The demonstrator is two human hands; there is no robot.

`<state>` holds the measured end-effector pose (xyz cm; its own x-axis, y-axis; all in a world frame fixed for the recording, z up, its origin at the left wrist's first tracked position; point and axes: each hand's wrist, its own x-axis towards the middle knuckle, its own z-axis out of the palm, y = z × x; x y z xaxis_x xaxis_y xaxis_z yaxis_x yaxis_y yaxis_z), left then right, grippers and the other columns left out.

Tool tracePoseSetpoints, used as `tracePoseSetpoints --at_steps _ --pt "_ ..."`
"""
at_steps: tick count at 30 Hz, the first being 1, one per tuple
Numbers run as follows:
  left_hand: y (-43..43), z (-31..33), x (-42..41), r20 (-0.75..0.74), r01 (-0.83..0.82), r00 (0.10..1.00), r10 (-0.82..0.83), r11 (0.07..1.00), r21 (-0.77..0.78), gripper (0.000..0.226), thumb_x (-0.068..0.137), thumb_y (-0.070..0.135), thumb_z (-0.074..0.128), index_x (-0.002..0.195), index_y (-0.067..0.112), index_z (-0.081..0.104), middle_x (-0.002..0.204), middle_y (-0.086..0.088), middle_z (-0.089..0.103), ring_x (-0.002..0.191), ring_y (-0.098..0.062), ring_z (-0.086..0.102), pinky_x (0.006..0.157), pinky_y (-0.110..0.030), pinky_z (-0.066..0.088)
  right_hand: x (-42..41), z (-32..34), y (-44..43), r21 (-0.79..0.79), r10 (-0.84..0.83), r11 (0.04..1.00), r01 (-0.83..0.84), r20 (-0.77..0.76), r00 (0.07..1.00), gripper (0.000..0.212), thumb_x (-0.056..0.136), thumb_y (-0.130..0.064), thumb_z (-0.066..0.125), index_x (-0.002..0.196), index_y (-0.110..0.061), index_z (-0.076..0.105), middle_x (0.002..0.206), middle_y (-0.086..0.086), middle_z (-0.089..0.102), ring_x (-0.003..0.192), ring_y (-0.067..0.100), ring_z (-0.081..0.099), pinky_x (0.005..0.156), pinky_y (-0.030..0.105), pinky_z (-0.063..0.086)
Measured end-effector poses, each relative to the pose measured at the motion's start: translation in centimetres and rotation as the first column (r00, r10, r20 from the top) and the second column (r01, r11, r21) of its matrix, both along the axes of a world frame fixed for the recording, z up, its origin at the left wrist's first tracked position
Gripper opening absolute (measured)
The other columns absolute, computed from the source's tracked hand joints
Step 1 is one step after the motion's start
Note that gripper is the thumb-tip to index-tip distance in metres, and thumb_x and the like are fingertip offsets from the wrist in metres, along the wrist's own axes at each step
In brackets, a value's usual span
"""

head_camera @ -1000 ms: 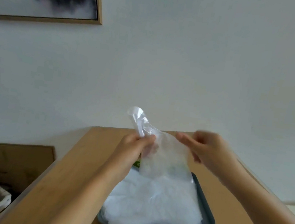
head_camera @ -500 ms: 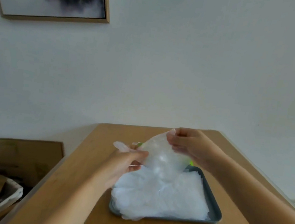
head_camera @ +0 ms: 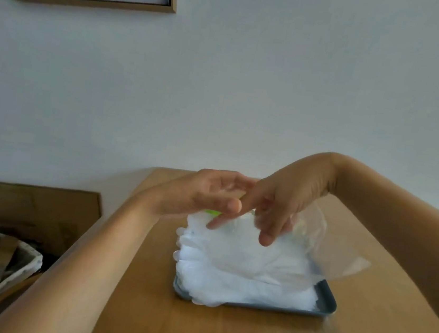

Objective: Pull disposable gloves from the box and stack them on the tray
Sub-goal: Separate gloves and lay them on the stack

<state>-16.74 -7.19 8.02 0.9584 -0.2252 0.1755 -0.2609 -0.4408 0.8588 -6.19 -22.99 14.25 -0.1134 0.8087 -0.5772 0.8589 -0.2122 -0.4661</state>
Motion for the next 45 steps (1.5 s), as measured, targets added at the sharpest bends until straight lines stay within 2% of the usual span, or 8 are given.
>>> tracePoseSetpoints --at_steps 3,8,13,16,20,26,33,45 --pt "0.1 -0.5 -0.3 -0.118 0.015 0.993 -0.009 0.999 0.046 0.087 0.058 0.072 0.073 0.126 0.018 0.059 0.123 0.0 0.065 0.121 -0.015 0.057 0.105 -0.032 0.042 0.8 0.4 -0.8 0.0 -0.015 1.0 0.015 -0.112 0.994 0.058 0.092 -0.001 0.057 0.142 -0.029 0.043 0.059 0.006 0.031 0.049 0.011 0.028 0.051 0.016 0.033" --pt "1.2 -1.8 -0.8 -0.21 -0.11 0.97 0.121 0.992 0.066 0.014 0.077 0.033 0.069 0.08 0.019 0.069 0.081 0.005 0.071 0.085 -0.003 0.064 0.083 -0.015 0.044 3.3 -0.7 -2.5 0.046 -0.114 0.989 0.139 -0.347 0.931 0.056 0.093 -0.002 0.053 0.142 -0.025 0.043 0.054 0.004 0.032 0.045 0.006 0.03 0.048 0.014 0.032" --pt "2.2 -2.3 -0.6 -0.228 -0.177 0.962 0.148 0.977 -0.115 0.037 0.088 0.015 0.064 0.111 -0.014 0.058 0.093 -0.017 0.068 0.09 -0.022 0.068 0.088 -0.031 0.053 5.1 -2.6 -3.2 0.181 -0.329 0.905 0.385 -0.277 0.903 0.037 0.09 -0.01 0.062 0.126 -0.018 0.061 0.061 -0.012 0.051 0.057 0.003 0.048 0.067 0.015 0.043" --pt "3.1 -2.3 0.9 -0.005 -0.427 0.904 0.428 0.902 0.06 0.017 0.078 0.032 0.075 0.083 0.016 0.072 0.082 0.002 0.073 0.083 -0.012 0.069 0.087 -0.033 0.052 5.8 -3.5 -2.6 0.548 -0.514 0.729 0.411 0.04 0.857 0.009 0.086 -0.022 0.07 0.092 -0.025 0.075 0.075 -0.011 0.07 0.075 0.014 0.065 0.082 0.029 0.053" --pt "3.9 -2.0 2.0 0.333 -0.627 0.753 0.568 0.772 0.1 0.011 0.081 0.022 0.074 0.075 0.021 0.065 0.077 0.013 0.071 0.078 -0.003 0.065 0.081 -0.028 0.053 6.1 -4.5 -1.9 0.922 -0.638 0.306 0.236 0.014 0.77 0.007 0.078 -0.019 0.078 0.079 -0.013 0.073 0.076 -0.012 0.069 0.077 0.007 0.062 0.072 0.021 0.044" --pt "2.1 -2.3 0.8 0.652 -0.675 0.584 0.483 0.735 0.06 0.013 0.082 0.029 0.072 0.077 0.019 0.065 0.089 0.015 0.066 0.088 -0.001 0.061 0.079 -0.012 0.043 5.4 -8.1 -3.5 0.973 -0.661 -0.057 -0.222 0.13 0.739 0.011 0.085 -0.02 0.069 0.082 -0.01 0.071 0.081 0.0 0.064 0.077 0.017 0.051 0.07 0.022 0.038" --pt "1.7 -9.2 0.4 0.771 -0.595 0.626 0.115 0.71 0.377 0.019 0.081 0.031 0.07 0.073 0.014 0.065 0.092 0.007 0.063 0.101 -0.011 0.055 0.088 -0.028 0.047 4.7 -16.1 -7.0 0.961 -0.573 0.147 -0.233 0.275 0.772 0.021 0.09 -0.037 0.057 0.084 -0.021 0.07 0.099 -0.006 0.066 0.094 0.016 0.058 0.079 0.029 0.04" --pt "0.2 -12.5 -0.6 0.348 -0.372 0.921 0.177 0.669 0.644 0.016 0.09 0.038 0.057 0.088 0.03 0.07 0.106 0.023 0.055 0.114 0.009 0.038 0.098 -0.02 0.039 6.2 -21.7 -8.1 0.874 -0.494 0.486 0.013 0.262 0.829 0.012 0.087 -0.033 0.06 0.089 -0.031 0.071 0.115 -0.022 0.066 0.114 -0.003 0.055 0.105 0.031 0.034"
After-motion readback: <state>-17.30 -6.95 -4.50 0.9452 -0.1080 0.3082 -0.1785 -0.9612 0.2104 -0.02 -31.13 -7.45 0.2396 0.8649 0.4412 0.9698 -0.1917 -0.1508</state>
